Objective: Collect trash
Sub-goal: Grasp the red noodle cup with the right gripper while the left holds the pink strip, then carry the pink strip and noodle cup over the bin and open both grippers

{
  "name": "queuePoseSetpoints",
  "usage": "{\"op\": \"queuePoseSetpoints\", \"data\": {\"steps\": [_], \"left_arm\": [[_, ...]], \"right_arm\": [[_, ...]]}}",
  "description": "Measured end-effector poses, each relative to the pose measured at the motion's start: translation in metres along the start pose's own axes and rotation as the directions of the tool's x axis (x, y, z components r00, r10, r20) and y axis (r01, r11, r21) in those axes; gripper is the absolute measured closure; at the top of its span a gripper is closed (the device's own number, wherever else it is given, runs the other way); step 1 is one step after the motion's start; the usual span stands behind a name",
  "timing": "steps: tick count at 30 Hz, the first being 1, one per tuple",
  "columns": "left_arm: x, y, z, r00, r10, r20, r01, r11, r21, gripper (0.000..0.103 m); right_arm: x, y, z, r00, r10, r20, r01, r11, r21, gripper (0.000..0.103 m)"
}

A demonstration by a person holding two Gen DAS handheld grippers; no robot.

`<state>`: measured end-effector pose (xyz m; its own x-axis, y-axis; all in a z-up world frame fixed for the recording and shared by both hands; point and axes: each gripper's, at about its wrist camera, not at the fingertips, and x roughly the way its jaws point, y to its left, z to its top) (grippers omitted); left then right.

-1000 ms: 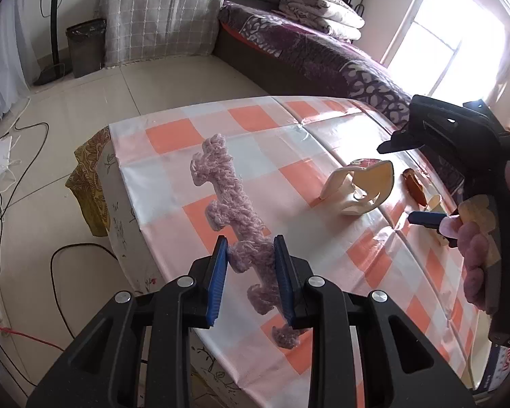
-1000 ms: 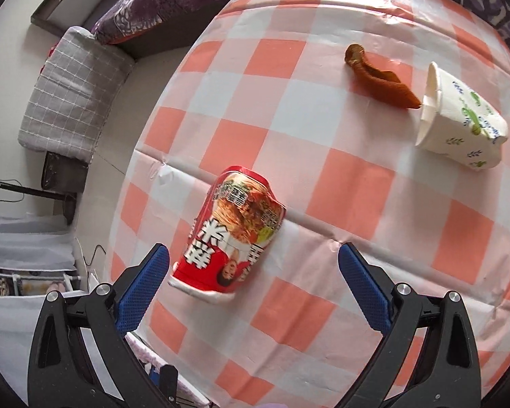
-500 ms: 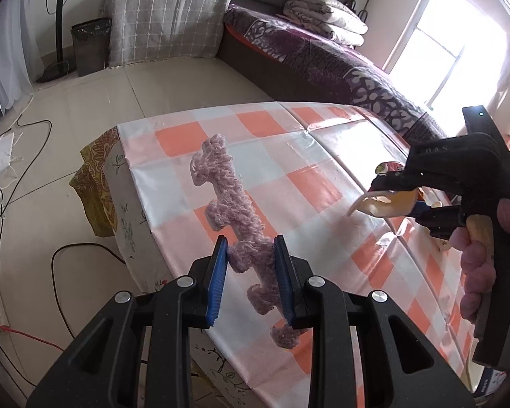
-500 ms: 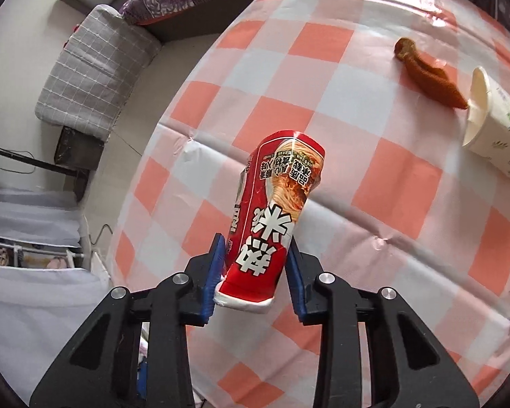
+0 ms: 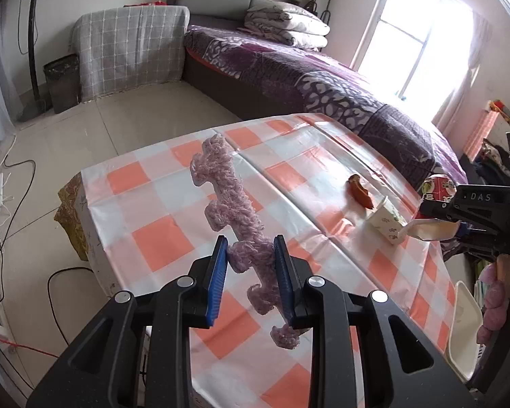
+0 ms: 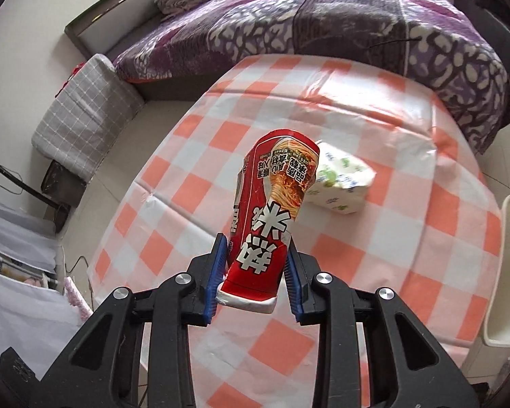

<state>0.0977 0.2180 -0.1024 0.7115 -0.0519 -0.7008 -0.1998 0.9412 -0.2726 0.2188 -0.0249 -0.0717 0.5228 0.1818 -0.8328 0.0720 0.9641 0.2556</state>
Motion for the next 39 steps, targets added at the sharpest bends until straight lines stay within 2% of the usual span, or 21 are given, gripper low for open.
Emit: {"op": "queuePoseSetpoints", "data": {"steps": [5,14,19,23,39], "left_arm": [[-0.006,-0.037,0.002,1.000,-0.017,0.004,0.017,0.998,0.060,0.075],[-0.004,-0.111,-0.005,0.998,-0.061,-0.012,0.062,0.981,0.181,0.075],[0.003,-0.150,-0.012,0.995,-0.090,-0.031,0.095,0.967,0.238,0.075],[0.006,-0.180,-0.020,0.993,-0.111,-0.046,0.120,0.953,0.278,0.075],[0.004,-0.266,-0.050,0.980,-0.174,-0.093,0.197,0.892,0.407,0.075]], "right_arm": [[-0.028,-0.054,0.002,0.996,-0.065,0.065,0.060,0.995,0.074,0.072],[-0.056,-0.150,-0.005,0.975,-0.187,0.117,0.160,0.964,0.211,0.072],[-0.064,-0.203,-0.011,0.965,-0.232,0.122,0.186,0.935,0.303,0.071],[-0.071,-0.239,-0.014,0.963,-0.240,0.121,0.177,0.904,0.388,0.071],[-0.097,-0.310,-0.023,0.958,-0.258,0.128,0.152,0.830,0.537,0.070]]}}
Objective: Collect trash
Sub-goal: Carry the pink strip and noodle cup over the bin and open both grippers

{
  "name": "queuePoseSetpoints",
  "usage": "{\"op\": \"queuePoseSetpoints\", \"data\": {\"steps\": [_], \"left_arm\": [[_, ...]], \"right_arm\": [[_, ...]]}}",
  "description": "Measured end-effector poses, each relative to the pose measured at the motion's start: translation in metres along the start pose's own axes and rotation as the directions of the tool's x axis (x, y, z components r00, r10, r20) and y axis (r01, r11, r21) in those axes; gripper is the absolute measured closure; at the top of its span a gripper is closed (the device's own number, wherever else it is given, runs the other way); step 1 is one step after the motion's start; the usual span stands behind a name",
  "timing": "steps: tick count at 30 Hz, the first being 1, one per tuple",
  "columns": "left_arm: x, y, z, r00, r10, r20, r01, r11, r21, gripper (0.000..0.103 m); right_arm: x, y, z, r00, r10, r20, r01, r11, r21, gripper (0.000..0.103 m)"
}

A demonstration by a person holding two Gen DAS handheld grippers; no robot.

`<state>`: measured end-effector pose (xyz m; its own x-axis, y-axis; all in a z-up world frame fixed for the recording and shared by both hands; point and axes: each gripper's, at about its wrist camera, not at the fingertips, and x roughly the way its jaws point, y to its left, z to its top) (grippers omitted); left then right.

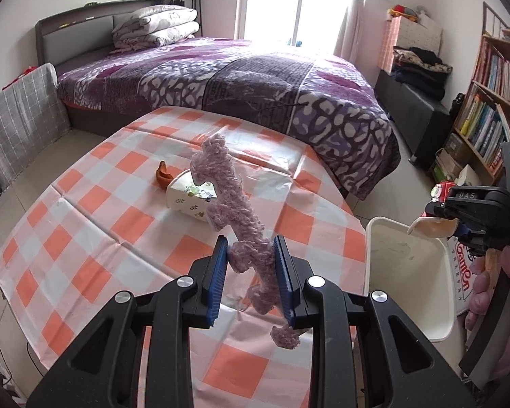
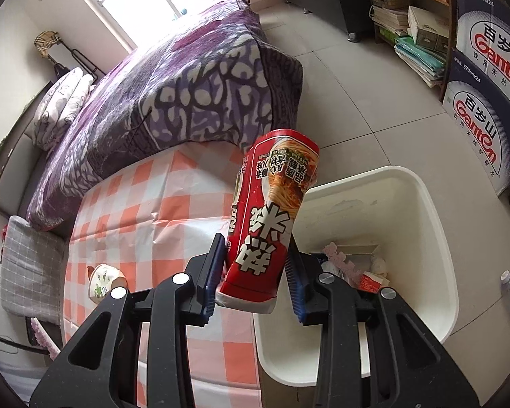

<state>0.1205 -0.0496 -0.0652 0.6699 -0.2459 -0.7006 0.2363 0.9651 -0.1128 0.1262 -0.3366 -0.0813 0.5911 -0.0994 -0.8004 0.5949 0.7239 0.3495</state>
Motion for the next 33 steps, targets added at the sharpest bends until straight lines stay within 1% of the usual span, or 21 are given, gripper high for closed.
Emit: {"op": "queuePoseSetpoints", "data": {"steps": [9,12,14,20,22,23,30,33], "left_arm": [[0.006,-0.044,-0.003,0.999,-0.036,-0.022,0.038,0.997,0.070,0.075],[0.010,-0.061,-0.003,0.998,-0.053,-0.037,0.056,0.994,0.091,0.075],[0.014,-0.073,-0.004,0.997,-0.063,-0.046,0.067,0.992,0.106,0.075],[0.021,-0.109,-0.007,0.994,-0.085,-0.068,0.095,0.982,0.163,0.075],[0.024,-0.120,-0.008,0.993,-0.092,-0.077,0.104,0.978,0.179,0.075],[0.026,-0.125,-0.008,0.992,-0.094,-0.081,0.108,0.977,0.185,0.075],[0.034,-0.166,-0.010,0.988,-0.114,-0.101,0.136,0.960,0.243,0.075],[0.038,-0.185,-0.012,0.984,-0.136,-0.117,0.162,0.952,0.260,0.075]], "right_arm": [[-0.008,-0.039,0.014,1.000,-0.013,0.000,0.013,0.997,0.070,0.068],[-0.011,-0.053,0.018,1.000,-0.014,-0.008,0.015,0.995,0.101,0.064],[-0.012,-0.061,0.020,1.000,-0.012,-0.015,0.014,0.992,0.124,0.058],[-0.016,-0.087,0.028,1.000,0.005,-0.021,-0.001,0.981,0.195,0.050],[-0.020,-0.096,0.031,1.000,0.009,-0.008,-0.006,0.975,0.224,0.039],[-0.021,-0.099,0.032,1.000,0.010,-0.004,-0.009,0.972,0.235,0.037],[-0.026,-0.135,0.043,0.999,0.044,0.017,-0.047,0.935,0.352,0.030],[-0.027,-0.149,0.047,0.999,0.048,0.022,-0.053,0.919,0.392,0.029]]}}
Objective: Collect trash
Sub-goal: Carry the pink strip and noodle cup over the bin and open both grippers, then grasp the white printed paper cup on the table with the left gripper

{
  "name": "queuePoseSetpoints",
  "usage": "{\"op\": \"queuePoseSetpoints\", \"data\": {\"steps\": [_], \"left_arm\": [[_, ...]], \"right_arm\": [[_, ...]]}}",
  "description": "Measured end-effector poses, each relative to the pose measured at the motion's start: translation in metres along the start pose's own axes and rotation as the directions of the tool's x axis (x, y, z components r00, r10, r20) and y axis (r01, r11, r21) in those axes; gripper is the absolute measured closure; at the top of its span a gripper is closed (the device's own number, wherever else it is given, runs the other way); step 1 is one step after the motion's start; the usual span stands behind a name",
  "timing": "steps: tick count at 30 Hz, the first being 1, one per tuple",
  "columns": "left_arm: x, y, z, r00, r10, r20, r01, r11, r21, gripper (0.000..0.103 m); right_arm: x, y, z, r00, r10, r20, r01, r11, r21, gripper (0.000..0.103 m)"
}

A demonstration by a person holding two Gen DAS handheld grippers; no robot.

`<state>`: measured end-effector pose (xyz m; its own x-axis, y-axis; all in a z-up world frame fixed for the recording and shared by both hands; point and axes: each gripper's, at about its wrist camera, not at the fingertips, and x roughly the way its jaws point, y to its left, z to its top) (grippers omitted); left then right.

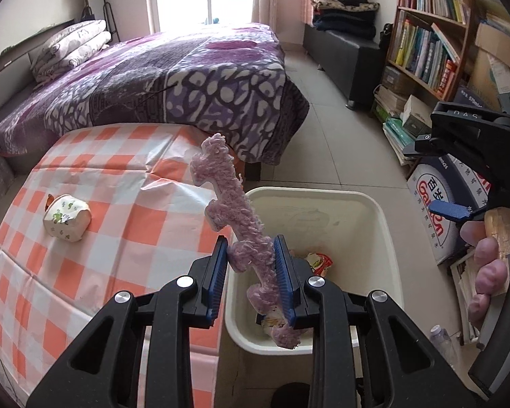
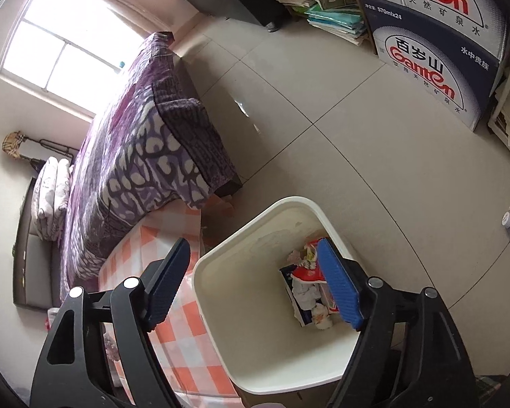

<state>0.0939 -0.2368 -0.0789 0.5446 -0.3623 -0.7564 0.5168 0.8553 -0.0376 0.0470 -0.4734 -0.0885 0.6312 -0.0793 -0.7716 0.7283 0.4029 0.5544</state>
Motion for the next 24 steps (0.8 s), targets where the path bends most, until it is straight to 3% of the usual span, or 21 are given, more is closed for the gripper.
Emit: {"op": "queuePoseSetpoints", "data": {"steps": [8,12,13,15,19,24], "left_arm": [[0.013,-0.040,0.011,0.998,-0.059,-0.015,0.060,0.996,0.067,0.071],[0.023,-0.044,0.013,0.997,-0.063,-0.050,0.067,0.994,0.081,0.045],[0.025,-0.042,0.012,0.997,-0.061,-0.056,0.065,0.995,0.076,0.043],[0.029,-0.035,0.012,0.996,-0.058,-0.069,0.061,0.997,0.054,0.036],[0.042,-0.006,0.011,0.994,-0.034,-0.102,0.033,0.999,-0.013,0.035],[0.061,0.054,0.010,0.984,0.033,-0.173,-0.066,0.980,-0.187,0.034]], "right_arm": [[-0.001,-0.023,0.016,1.000,0.012,0.003,-0.013,0.996,0.087,0.027],[0.001,-0.029,0.020,1.000,0.010,0.007,-0.010,0.993,0.115,0.025],[0.002,-0.029,0.020,1.000,0.008,0.007,-0.009,0.993,0.117,0.024],[0.004,-0.028,0.020,1.000,0.004,0.005,-0.004,0.993,0.115,0.023],[0.013,-0.016,0.014,1.000,-0.009,-0.022,0.010,0.998,0.066,0.014],[0.021,0.007,0.003,0.999,-0.024,-0.044,0.023,1.000,-0.012,0.010]]}}
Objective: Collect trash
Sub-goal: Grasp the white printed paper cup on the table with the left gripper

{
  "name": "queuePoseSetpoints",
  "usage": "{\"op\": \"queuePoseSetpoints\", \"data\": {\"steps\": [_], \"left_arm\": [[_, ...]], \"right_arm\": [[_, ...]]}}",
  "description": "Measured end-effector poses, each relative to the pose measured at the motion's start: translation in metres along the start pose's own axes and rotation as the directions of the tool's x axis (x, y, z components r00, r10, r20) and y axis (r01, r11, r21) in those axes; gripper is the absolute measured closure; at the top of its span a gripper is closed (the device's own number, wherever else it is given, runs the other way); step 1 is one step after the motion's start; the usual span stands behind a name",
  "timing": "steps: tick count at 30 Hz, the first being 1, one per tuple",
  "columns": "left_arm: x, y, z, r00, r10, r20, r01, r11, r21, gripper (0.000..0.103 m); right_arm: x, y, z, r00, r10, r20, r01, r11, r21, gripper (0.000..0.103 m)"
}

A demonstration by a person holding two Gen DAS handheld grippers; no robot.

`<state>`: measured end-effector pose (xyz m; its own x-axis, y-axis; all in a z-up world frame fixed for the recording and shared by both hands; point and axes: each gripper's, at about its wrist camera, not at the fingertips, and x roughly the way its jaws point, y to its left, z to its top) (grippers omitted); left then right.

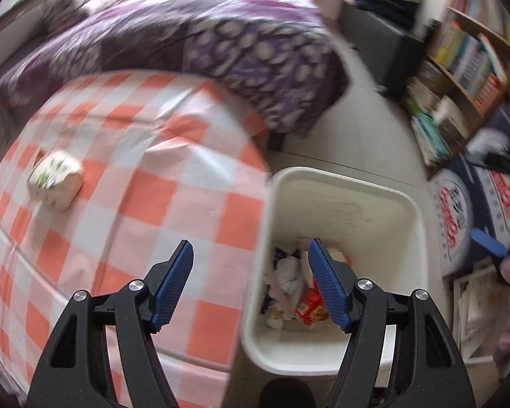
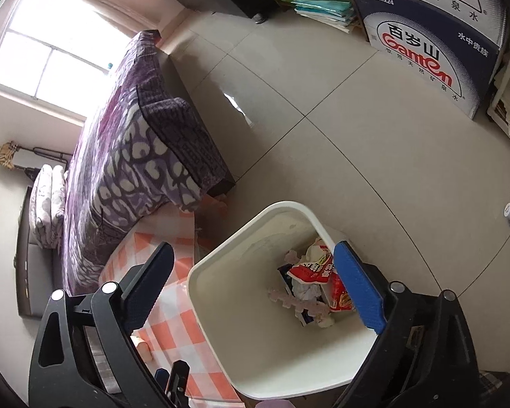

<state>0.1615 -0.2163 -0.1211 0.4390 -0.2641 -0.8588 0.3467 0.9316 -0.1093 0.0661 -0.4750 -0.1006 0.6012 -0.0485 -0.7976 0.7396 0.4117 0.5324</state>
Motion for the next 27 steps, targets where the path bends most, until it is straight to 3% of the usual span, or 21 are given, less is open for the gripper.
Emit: {"op": "queuePoseSetpoints", "data": {"steps": [4,7,9,13,16,18,22,27], "left_arm": [[0.011,0.056,0.009,0.995,0.098,-0.017,-0.099,0.983,-0.153,0.028],[0.015,0.098,0.017,0.988,0.151,-0.031,-0.153,0.948,-0.279,0.026],[0.017,0.130,0.020,0.984,0.168,-0.049,-0.174,0.901,-0.397,0.026],[0.024,0.189,0.023,0.984,0.159,-0.083,-0.176,0.766,-0.618,0.026],[0.029,0.214,0.027,0.978,0.188,-0.092,-0.199,0.698,-0.688,0.026],[0.034,0.224,0.032,0.975,0.201,-0.099,-0.211,0.671,-0.711,0.026],[0.043,0.235,0.045,0.975,0.203,-0.092,-0.204,0.644,-0.737,0.026],[0.057,0.230,0.055,0.983,0.160,-0.086,-0.172,0.670,-0.722,0.026]], "right_arm": [[0.004,0.015,-0.008,1.000,-0.004,-0.007,0.004,0.999,-0.041,0.008],[0.009,0.023,-0.012,1.000,-0.008,-0.021,0.006,0.998,-0.067,0.007],[0.012,0.028,-0.014,1.000,-0.011,-0.026,0.009,0.997,-0.077,0.007],[0.018,0.039,-0.019,0.999,-0.005,-0.046,0.000,0.996,-0.094,0.007],[0.023,0.048,-0.023,0.998,-0.009,-0.055,0.003,0.993,-0.118,0.007],[0.025,0.056,-0.026,0.998,-0.011,-0.058,0.003,0.990,-0.140,0.007],[0.028,0.070,-0.034,0.998,-0.008,-0.061,-0.002,0.985,-0.175,0.007],[0.035,0.089,-0.048,0.997,-0.024,-0.075,0.005,0.971,-0.238,0.007]]}}
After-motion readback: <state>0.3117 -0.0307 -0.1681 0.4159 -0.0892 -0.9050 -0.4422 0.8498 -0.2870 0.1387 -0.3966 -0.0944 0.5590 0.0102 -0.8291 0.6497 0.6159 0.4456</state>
